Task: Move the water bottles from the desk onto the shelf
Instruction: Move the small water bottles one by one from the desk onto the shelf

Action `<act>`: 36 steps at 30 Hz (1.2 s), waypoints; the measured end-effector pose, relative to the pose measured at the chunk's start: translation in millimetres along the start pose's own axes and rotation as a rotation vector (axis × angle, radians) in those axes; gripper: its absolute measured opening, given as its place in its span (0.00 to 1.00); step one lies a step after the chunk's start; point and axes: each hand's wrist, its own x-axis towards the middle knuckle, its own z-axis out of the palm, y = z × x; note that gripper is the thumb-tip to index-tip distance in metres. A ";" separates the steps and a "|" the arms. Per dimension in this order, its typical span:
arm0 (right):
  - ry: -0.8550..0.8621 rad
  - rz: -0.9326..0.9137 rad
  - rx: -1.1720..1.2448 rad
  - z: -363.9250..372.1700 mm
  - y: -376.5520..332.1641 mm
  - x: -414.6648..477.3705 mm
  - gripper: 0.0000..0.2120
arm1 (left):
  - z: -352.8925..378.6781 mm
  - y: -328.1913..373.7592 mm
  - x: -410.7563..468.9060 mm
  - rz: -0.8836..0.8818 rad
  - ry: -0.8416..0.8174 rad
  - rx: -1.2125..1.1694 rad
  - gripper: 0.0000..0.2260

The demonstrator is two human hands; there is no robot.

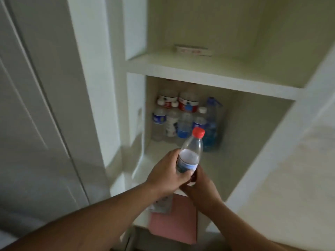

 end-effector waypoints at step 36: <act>0.023 0.125 0.290 120.3 -13.6 176.1 0.47 | 36.1 -132.7 85.0 -0.342 0.511 -0.103 0.12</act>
